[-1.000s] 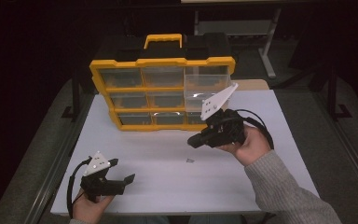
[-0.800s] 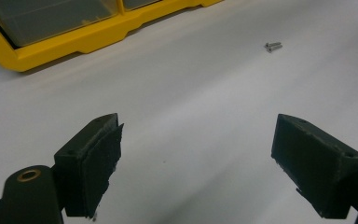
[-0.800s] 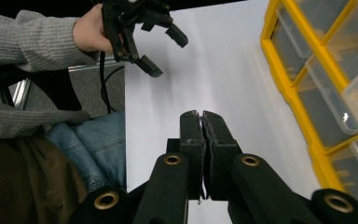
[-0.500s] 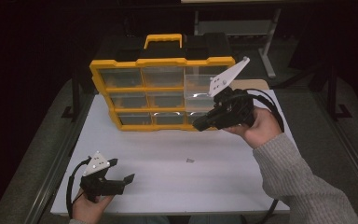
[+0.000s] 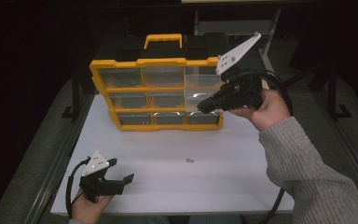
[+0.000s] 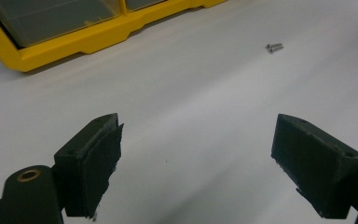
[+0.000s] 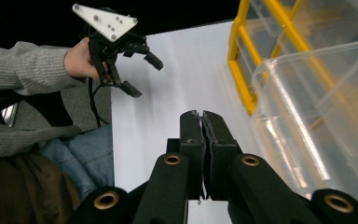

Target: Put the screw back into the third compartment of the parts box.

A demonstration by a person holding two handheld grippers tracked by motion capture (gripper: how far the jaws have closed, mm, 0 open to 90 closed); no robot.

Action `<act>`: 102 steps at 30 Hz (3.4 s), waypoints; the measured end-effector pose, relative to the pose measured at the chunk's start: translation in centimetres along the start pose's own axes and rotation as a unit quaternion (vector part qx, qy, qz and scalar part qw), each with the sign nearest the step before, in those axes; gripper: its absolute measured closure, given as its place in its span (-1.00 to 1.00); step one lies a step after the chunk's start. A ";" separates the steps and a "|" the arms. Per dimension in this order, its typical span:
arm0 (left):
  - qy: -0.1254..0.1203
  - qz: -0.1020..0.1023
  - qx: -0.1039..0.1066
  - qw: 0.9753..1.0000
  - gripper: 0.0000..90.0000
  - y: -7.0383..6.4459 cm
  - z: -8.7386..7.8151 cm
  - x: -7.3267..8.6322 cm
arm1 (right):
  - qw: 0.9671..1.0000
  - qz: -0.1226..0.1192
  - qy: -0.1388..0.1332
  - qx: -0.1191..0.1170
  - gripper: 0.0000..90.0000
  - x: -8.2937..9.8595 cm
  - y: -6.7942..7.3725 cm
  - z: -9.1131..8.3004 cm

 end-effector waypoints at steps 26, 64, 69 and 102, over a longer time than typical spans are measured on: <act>-0.014 -0.015 -0.001 1.000 -0.65 -0.1 0.0 -0.1 | 0.998 0.054 -0.018 0.038 0.92 -2.4 -4.3 -2.6; -0.003 -0.005 -0.002 1.000 -0.65 0.4 -0.3 0.1 | 0.999 0.002 -0.012 0.041 0.53 -3.4 -1.1 -1.0; -0.002 -0.003 -0.003 1.000 -0.65 0.4 -0.3 0.1 | 0.999 -0.012 -0.016 0.025 0.48 -2.4 0.9 -0.2; -0.007 -0.001 -0.005 1.000 -0.65 0.3 -0.3 0.1 | 0.997 0.040 0.062 -0.024 0.39 12.4 0.9 16.9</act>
Point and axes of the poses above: each handheld gripper's, and its own axes: z roughly forward along the jaws, x roughly out of its underside, y roughly to its left, the point moved 3 cm from there along z, roughly forward along the jaws, and after that the axes turned 2 degrees about z, right-handed, at the moved point
